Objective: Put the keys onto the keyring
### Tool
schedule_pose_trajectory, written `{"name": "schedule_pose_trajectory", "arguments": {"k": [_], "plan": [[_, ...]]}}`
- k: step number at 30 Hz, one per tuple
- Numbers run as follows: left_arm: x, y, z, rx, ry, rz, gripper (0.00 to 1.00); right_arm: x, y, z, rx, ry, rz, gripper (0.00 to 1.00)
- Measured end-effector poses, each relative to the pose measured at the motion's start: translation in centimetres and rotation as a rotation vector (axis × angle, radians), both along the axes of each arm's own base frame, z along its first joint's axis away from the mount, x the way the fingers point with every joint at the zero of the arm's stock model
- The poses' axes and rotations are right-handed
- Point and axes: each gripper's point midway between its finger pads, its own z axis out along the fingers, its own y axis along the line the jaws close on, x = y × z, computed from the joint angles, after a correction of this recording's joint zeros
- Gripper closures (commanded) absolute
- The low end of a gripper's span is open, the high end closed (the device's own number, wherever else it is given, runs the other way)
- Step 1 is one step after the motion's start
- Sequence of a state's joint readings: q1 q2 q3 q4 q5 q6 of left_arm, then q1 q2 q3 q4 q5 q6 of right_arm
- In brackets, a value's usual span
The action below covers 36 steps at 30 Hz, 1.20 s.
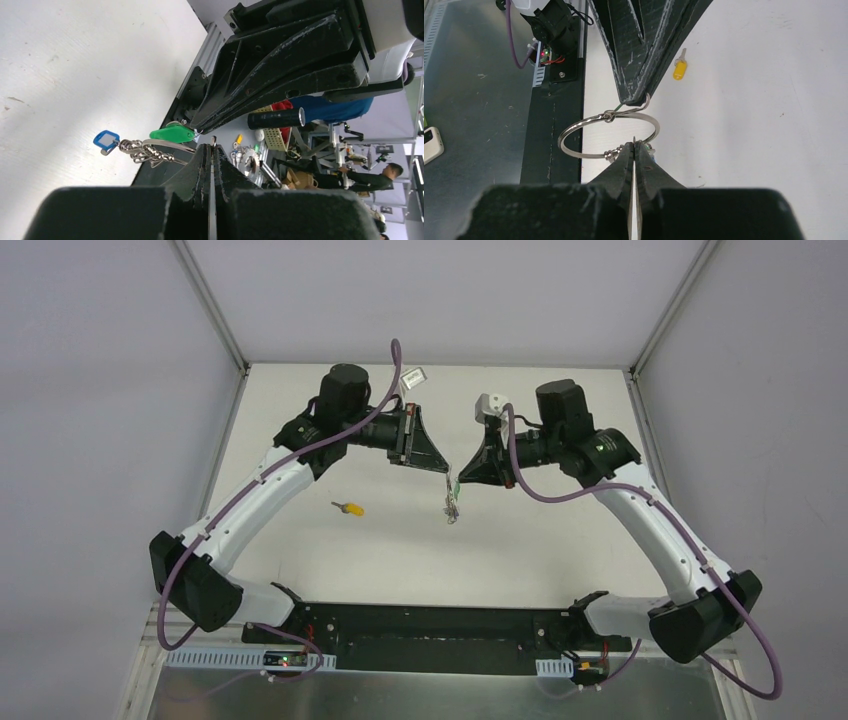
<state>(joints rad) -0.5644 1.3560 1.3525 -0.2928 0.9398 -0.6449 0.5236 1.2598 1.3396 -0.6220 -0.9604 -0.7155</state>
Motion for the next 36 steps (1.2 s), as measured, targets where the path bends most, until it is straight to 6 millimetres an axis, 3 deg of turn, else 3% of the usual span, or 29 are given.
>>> {"name": "schedule_pose_trajectory", "arguments": {"k": [11, 18, 36], "plan": [[0.9, -1.1, -1.6, -0.007, 0.098, 0.017, 1.0, -0.2, -0.2, 0.9, 0.021, -0.042, -0.011, 1.0], [1.0, -1.2, -1.5, -0.017, 0.089, 0.015, 1.0, -0.1, -0.2, 0.9, 0.022, -0.046, -0.013, 1.0], [-0.3, -1.0, -2.4, -0.036, 0.088, -0.055, 1.0, 0.1, -0.4, 0.2, 0.022, -0.032, -0.025, 1.0]]}}
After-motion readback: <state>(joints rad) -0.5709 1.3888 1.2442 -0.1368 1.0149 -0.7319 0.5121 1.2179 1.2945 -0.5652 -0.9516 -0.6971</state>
